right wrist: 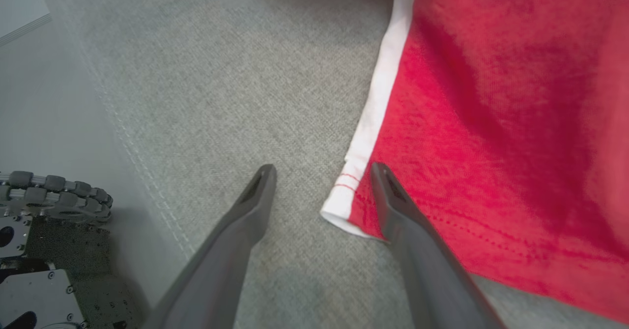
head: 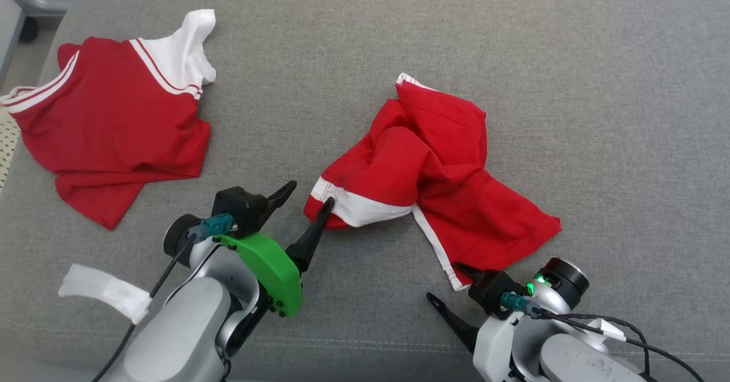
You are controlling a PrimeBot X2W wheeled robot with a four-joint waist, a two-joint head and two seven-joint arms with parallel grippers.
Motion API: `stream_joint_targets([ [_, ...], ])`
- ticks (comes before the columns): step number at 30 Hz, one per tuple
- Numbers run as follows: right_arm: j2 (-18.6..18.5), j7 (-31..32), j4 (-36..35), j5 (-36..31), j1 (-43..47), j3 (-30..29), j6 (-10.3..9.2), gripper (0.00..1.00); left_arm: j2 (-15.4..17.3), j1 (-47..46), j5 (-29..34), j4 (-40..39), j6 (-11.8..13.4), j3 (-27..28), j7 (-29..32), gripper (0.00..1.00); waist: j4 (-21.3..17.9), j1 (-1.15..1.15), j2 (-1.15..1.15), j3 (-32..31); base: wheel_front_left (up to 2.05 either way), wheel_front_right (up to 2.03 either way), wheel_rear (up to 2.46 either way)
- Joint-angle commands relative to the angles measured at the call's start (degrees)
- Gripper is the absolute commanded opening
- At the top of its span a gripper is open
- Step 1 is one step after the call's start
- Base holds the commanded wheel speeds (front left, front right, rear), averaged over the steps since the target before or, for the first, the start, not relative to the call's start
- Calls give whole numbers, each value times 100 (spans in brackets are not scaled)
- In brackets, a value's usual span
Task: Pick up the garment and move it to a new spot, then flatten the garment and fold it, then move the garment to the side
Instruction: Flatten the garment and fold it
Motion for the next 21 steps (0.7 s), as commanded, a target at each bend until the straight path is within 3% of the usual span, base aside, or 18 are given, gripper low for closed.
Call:
stream_joint_targets([
  [1,-41,20,58,-2,-79,69,-4,100,0,-209,-145,156,-29,-117,139,100,-115,0,0,155,0,0,0],
  [5,-63,63,132,-2,-205,146,-7,100,31,-497,-567,347,-46,-464,366,100,-200,0,0,274,0,0,0],
  [6,-72,76,161,-4,-218,139,-9,100,85,-563,-616,365,-46,-542,380,87,-209,0,0,291,0,0,0],
  [7,-76,120,196,9,-218,126,-13,69,113,-605,-736,368,-45,-624,392,58,-217,0,0,311,0,0,0],
  [8,-82,144,218,19,-221,119,-13,33,137,-640,-842,361,-44,-708,402,0,-223,0,0,323,0,0,0],
  [9,-94,136,239,34,-226,89,-14,0,179,-682,-893,377,-44,-792,424,0,-228,0,0,330,0,0,0],
  [14,-104,47,192,153,-130,-128,-13,0,321,-846,-1146,370,-45,-1011,257,0,-250,0,0,306,0,0,0],
  [21,-59,-428,-618,400,110,-715,-6,0,571,-908,-1123,137,25,-924,-37,0,-378,0,0,73,0,0,0],
])
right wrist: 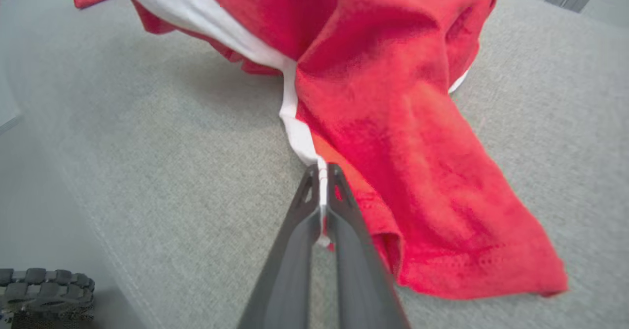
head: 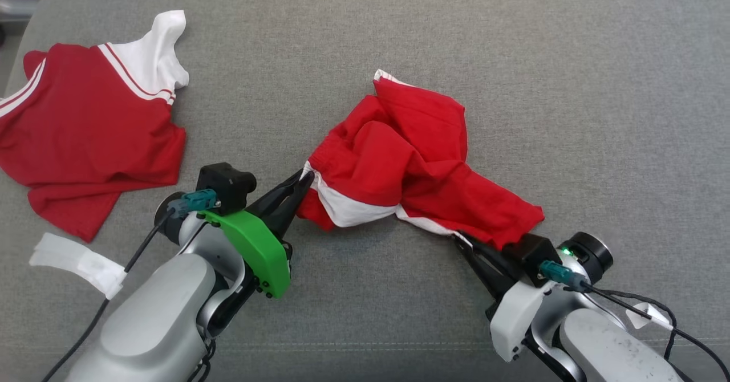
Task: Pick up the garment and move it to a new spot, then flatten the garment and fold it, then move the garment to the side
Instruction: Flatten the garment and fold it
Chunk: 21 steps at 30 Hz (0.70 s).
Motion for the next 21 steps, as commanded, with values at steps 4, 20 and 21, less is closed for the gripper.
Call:
stream_joint_targets([
  [4,-36,-188,-652,165,189,-340,-10,0,233,-62,105,-431,235,100,-72,0,-162,0,0,-209,0,0,0],
  [20,-35,-338,-1601,446,-439,-2035,-10,0,848,-600,-355,-1633,887,998,350,0,-461,0,0,-873,0,0,0],
  [21,-50,-317,-1615,506,-547,-2065,-10,0,869,-681,-450,-1671,889,1085,419,0,-471,0,0,-907,0,0,0],
])
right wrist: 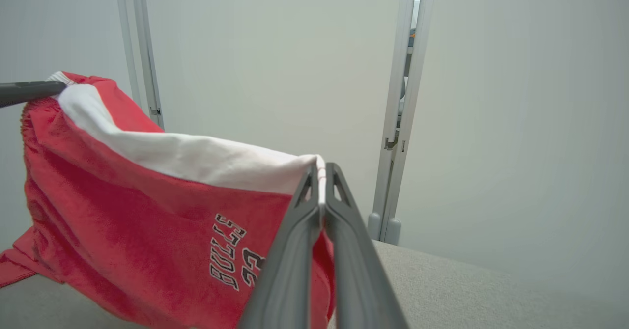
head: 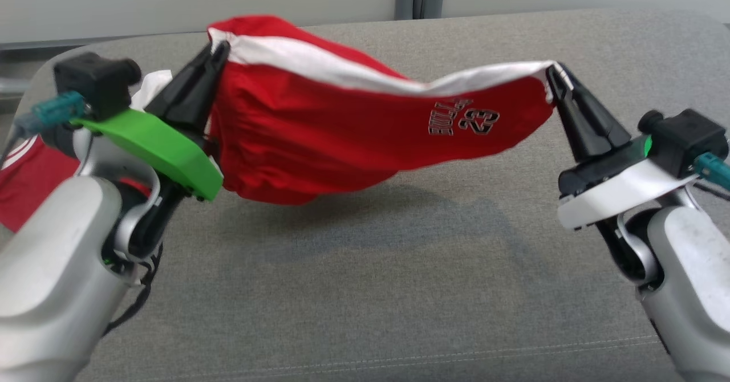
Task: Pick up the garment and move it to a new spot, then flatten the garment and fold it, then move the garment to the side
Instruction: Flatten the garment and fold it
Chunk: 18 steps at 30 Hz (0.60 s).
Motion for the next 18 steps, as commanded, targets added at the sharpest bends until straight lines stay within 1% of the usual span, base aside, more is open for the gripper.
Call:
stream_joint_targets([
  [1,-62,17,-38,52,-175,-41,-10,0,75,-188,-86,-39,27,91,76,0,-66,0,0,-107,0,0,0],
  [2,-115,25,-38,83,-318,-51,-10,0,110,-281,-175,-28,24,158,185,0,-77,0,0,-136,0,0,0],
  [3,-124,53,-50,196,-447,-36,-10,0,99,-362,-332,-14,3,223,296,0,-86,0,0,-160,0,0,0],
  [5,-257,85,-36,245,-742,-52,-10,0,44,-571,-609,19,-69,346,531,0,-96,0,0,-197,0,0,0],
  [9,-411,134,41,391,-1209,-18,-10,0,-7,-974,-1027,184,-217,402,1048,0,-86,0,0,-287,0,0,0],
  [14,-544,216,124,481,-1552,59,-10,0,-62,-1363,-1139,408,-291,348,1431,0,-72,0,0,-378,0,0,0],
  [18,-580,290,177,565,-1652,186,-10,0,-125,-1464,-1192,526,-303,348,1480,0,-80,0,0,-382,0,0,0],
])
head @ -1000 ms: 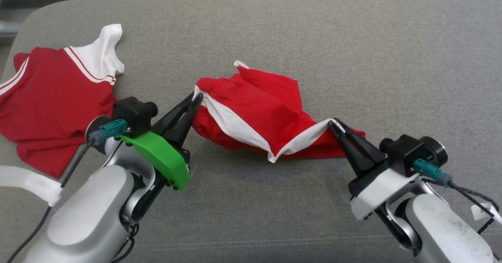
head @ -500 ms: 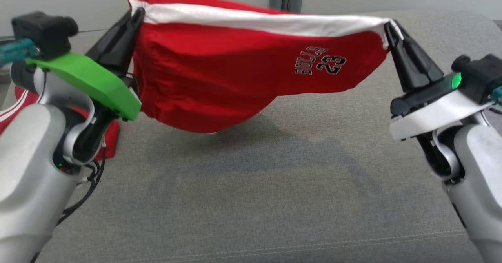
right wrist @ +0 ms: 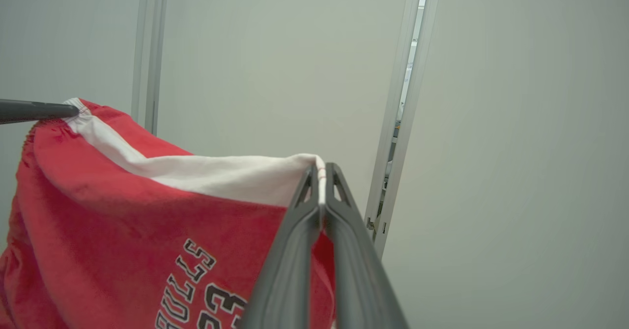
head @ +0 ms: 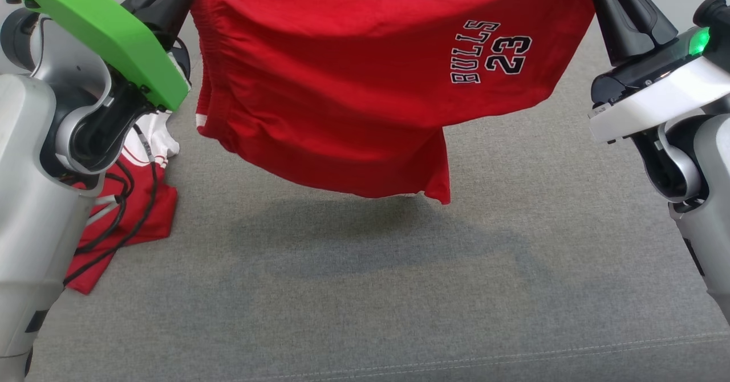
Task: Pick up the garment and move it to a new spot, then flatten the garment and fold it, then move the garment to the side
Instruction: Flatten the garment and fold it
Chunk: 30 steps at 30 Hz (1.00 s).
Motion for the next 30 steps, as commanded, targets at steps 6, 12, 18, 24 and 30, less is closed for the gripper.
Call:
stream_joint_targets([
  [6,64,20,312,151,-252,155,-10,0,-134,-149,18,257,-67,-17,-97,0,-9,0,0,170,0,0,0],
  [12,148,-74,999,190,-848,406,-10,0,-379,-462,79,835,-51,1,-247,0,-20,0,0,419,0,0,0],
  [18,496,-219,2399,416,-1955,731,-10,0,-787,-1147,194,2096,-12,70,-556,0,-65,0,0,736,0,0,0],
  [24,997,-349,3968,886,-3152,688,-11,0,-1154,-1976,404,3380,18,58,-941,0,-112,0,0,1015,0,0,0],
  [30,1335,-687,5223,907,-4344,487,-12,0,-1467,-2793,589,4302,26,141,-1694,0,-102,0,0,1346,0,0,0],
])
